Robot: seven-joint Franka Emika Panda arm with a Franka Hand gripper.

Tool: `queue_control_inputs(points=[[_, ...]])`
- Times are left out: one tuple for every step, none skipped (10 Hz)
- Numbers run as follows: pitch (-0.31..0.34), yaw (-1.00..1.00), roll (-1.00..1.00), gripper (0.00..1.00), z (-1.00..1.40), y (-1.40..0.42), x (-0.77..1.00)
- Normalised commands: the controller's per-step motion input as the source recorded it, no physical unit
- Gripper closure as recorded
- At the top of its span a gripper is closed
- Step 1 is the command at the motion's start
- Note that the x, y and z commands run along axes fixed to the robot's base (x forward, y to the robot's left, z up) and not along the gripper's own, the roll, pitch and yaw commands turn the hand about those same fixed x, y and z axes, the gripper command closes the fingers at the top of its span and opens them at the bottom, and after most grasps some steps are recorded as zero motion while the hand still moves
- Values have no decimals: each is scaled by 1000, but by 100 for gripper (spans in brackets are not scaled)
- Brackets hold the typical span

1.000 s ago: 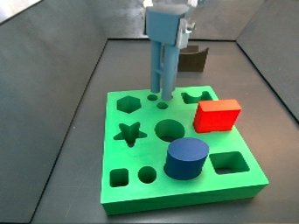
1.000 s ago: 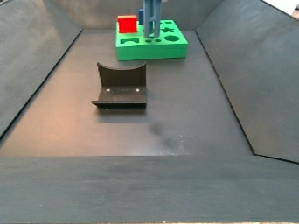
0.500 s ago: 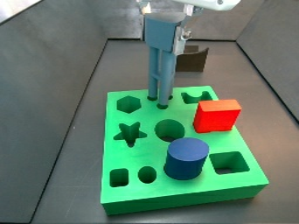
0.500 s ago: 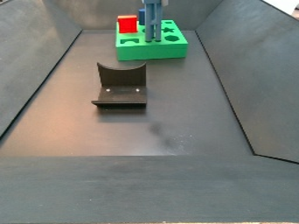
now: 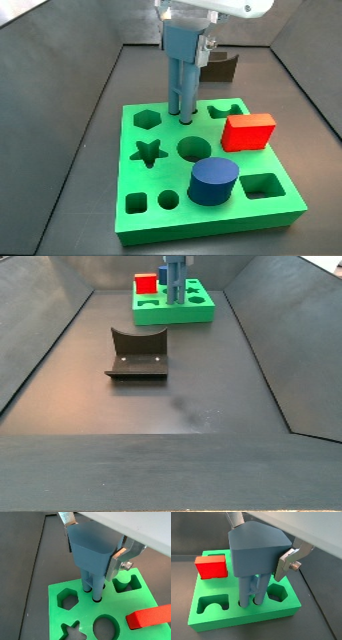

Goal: Pick up the 3 prong object. Move up. Place the 3 prong object on the fixture. Regrasp the 3 prong object. Move to above the board. Insert the 3 prong object.
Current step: Insert the 3 prong object.

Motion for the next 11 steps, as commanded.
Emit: queue_control_inputs(points=[[-56, -89, -53, 100, -183, -49, 26], [-61, -126, -49, 100, -197, -49, 0], [-59, -134, -71, 100, -140, -51, 17], [-46, -109, -56, 100, -143, -23, 9], [-56, -134, -20, 100, -263, -14, 6], [-23, -166, 0, 100, -229, 0, 0], [0, -100, 11, 100, -111, 0, 0], [6, -77, 99, 100, -120, 0, 6], [87, -74, 269, 100, -69, -40, 71], [123, -46, 303, 100, -40, -43, 103], [133, -20, 291, 100, -69, -49, 149]])
